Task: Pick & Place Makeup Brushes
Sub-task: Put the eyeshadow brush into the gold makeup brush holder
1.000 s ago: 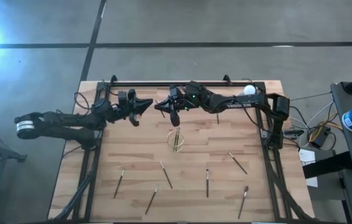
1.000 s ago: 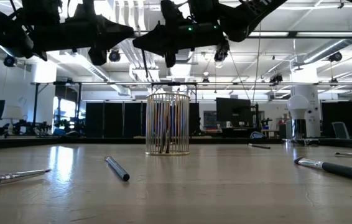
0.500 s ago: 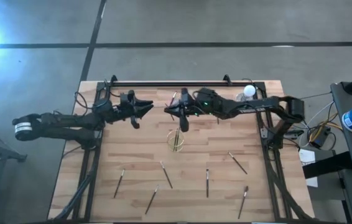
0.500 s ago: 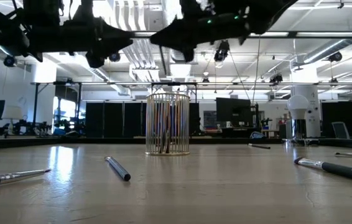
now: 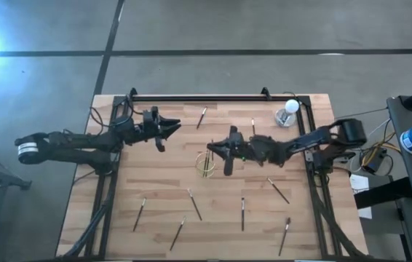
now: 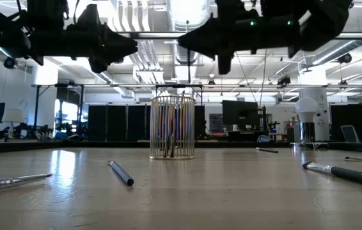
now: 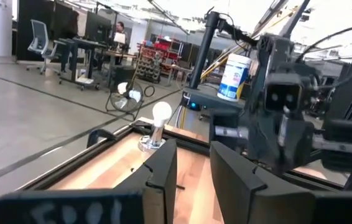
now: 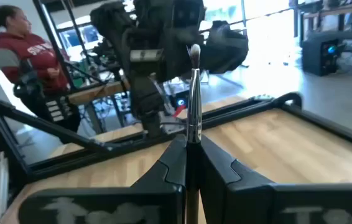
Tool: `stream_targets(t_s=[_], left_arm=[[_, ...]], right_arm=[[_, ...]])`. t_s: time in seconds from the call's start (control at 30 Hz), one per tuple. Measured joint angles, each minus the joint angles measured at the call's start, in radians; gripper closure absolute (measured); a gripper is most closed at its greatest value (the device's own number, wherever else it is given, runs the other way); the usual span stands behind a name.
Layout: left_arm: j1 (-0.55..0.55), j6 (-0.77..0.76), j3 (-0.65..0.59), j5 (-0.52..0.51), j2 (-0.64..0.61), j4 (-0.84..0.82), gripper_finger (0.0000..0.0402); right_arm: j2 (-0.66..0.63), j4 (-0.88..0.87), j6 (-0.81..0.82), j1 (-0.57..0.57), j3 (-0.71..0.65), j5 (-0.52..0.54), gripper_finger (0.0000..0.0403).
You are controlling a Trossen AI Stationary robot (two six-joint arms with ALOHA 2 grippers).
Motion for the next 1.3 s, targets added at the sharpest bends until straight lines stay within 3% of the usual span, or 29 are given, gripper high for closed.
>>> stream_targets(t_s=[0.23,0.43,0.9,1.3], left_arm=[[0.001,-0.001,0.001,0.0,0.009,-0.004,0.0312],[0.001,-0.003,0.001,0.0,0.017,-0.005,0.0312],[0.001,-0.003,0.0,0.0,0.019,-0.014,0.0312],[0.0,-0.009,0.0,0.0,0.019,-0.04,0.0312]], right_arm=[[0.166,0.128,0.035,0.011,0.031,0.001,0.039],[0.222,0.137,0.04,0.011,0.044,0.002,0.039],[0.235,0.085,0.069,0.01,0.047,0.028,0.0374],[0.234,0.068,0.075,0.009,0.047,0.045,0.033]])
